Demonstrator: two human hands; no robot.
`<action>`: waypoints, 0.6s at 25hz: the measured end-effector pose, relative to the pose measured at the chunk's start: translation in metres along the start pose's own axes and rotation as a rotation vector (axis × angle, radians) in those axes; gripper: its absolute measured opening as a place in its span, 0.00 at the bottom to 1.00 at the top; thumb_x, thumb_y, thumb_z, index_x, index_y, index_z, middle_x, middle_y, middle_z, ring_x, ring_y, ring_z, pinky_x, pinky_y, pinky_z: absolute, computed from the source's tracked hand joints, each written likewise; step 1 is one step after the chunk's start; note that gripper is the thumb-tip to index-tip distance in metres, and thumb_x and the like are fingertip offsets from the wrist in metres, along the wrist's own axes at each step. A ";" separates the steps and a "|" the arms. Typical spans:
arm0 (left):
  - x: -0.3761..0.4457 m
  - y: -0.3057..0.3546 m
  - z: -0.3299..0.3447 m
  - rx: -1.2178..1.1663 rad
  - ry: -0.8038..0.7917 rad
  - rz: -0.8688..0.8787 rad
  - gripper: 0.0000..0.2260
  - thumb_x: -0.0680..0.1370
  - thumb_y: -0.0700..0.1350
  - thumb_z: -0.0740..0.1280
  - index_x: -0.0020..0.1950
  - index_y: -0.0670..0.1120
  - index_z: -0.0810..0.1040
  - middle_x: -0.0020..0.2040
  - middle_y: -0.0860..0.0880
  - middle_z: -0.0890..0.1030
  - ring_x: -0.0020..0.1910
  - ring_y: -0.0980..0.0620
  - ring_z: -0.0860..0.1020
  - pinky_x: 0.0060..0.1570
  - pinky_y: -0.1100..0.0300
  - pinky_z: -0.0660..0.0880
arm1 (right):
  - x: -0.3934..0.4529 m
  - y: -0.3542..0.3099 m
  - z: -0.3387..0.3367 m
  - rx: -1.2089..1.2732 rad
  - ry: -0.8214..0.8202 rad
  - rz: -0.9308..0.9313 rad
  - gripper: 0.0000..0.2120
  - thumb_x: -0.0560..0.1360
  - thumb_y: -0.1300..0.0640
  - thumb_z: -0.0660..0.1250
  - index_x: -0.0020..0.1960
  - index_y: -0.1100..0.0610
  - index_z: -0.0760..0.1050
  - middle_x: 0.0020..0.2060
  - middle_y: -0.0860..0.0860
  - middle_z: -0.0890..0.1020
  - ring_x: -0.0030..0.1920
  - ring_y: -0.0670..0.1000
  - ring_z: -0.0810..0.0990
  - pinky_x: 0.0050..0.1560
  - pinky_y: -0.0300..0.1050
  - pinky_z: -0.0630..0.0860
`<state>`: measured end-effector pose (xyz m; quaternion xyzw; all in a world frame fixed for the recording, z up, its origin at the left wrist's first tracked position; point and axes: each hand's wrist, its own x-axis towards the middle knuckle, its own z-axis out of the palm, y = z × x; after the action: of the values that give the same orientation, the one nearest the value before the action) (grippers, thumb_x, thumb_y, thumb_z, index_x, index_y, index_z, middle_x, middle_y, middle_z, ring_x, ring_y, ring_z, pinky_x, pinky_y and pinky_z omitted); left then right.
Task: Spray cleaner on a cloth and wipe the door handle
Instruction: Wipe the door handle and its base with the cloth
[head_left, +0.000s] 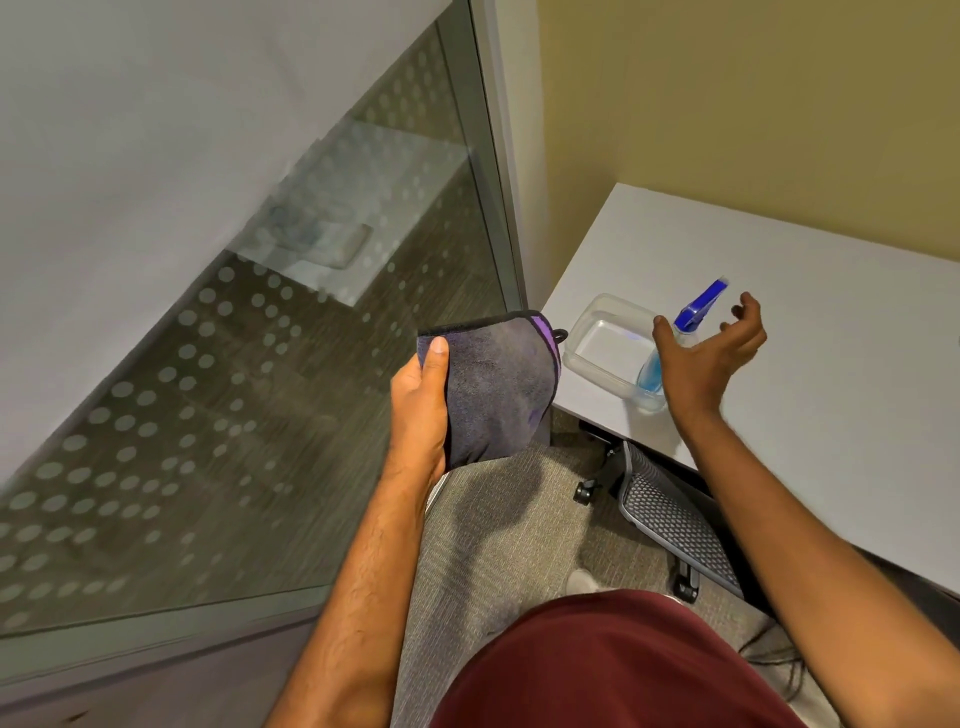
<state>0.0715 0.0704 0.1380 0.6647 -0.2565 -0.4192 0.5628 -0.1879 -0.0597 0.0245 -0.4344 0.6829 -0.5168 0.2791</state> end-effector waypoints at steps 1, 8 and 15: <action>0.000 0.000 -0.002 0.061 0.012 0.027 0.11 0.88 0.48 0.64 0.52 0.50 0.85 0.46 0.55 0.89 0.47 0.58 0.86 0.43 0.65 0.80 | -0.013 -0.007 -0.001 0.017 0.010 -0.041 0.42 0.71 0.51 0.77 0.78 0.60 0.60 0.73 0.60 0.66 0.70 0.58 0.70 0.62 0.33 0.73; -0.017 0.022 -0.028 0.339 -0.035 0.240 0.10 0.84 0.50 0.66 0.49 0.50 0.85 0.43 0.56 0.86 0.43 0.61 0.82 0.45 0.62 0.76 | -0.100 -0.102 0.014 0.190 -0.606 -0.412 0.17 0.79 0.50 0.69 0.67 0.51 0.75 0.63 0.47 0.76 0.63 0.44 0.77 0.62 0.41 0.77; -0.063 0.028 -0.081 0.413 -0.009 0.294 0.32 0.80 0.63 0.62 0.44 0.32 0.77 0.38 0.47 0.76 0.39 0.52 0.72 0.38 0.47 0.71 | -0.140 -0.141 0.018 -0.032 -1.143 -0.709 0.21 0.75 0.40 0.74 0.64 0.47 0.78 0.56 0.39 0.80 0.59 0.45 0.78 0.60 0.46 0.75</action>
<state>0.1114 0.1582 0.1835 0.7192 -0.4333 -0.2745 0.4688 -0.0649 0.0427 0.1431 -0.8416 0.2515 -0.2557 0.4037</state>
